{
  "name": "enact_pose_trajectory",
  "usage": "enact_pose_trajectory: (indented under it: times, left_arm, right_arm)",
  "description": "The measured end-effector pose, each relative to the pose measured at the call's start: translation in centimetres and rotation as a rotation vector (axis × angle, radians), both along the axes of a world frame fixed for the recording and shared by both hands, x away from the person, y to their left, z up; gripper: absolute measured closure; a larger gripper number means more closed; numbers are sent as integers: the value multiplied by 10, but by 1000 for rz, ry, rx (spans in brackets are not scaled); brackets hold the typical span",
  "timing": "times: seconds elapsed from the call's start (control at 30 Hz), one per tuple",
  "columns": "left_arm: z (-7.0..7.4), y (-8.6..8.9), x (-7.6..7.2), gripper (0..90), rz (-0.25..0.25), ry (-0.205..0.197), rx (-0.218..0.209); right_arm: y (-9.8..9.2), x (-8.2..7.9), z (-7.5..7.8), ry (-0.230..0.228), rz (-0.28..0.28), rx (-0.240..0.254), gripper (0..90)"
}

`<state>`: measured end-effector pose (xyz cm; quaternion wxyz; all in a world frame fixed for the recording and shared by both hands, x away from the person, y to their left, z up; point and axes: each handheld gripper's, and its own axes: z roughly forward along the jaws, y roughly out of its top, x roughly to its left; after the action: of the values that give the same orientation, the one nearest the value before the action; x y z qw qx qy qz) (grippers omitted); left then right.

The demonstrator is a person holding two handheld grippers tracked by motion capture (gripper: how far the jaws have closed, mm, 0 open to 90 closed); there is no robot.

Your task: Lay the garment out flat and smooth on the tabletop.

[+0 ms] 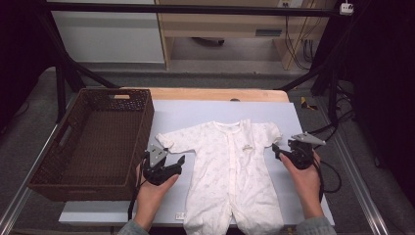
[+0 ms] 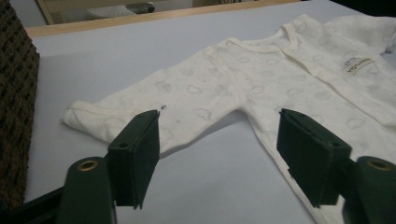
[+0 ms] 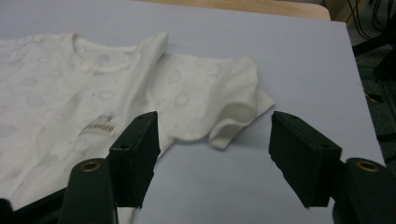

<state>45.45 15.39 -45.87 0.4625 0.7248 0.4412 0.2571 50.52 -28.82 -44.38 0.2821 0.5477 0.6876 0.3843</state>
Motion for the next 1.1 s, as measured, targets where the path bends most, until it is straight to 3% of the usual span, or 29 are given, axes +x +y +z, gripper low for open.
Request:
enact_pose_trajectory:
  times: [0.23,0.43,0.53,0.6,0.73,0.9,1.1]
  left_arm:
    - [2,-6,-7,242,-60,-17,-15]
    - [1,-10,-8,182,-87,-6,-22]
    - [0,-8,-7,166,-86,9,-36]
    - [-1,-8,-7,164,-90,16,-32]
    - [0,-4,-9,165,-100,15,-26]
    - [-1,2,-13,170,-103,16,-18]
    - [-1,4,-14,177,-94,11,-19]
  right_arm:
    - [-4,46,-4,55,-56,57,396]
    - [2,64,-18,112,-67,21,406]
    - [3,67,-20,116,-66,18,541]
    - [5,68,-21,125,-56,8,667]
    - [10,61,-14,86,-16,5,835]
    - [34,41,-1,15,120,-61,865]
    - [69,16,-7,10,269,-149,858]
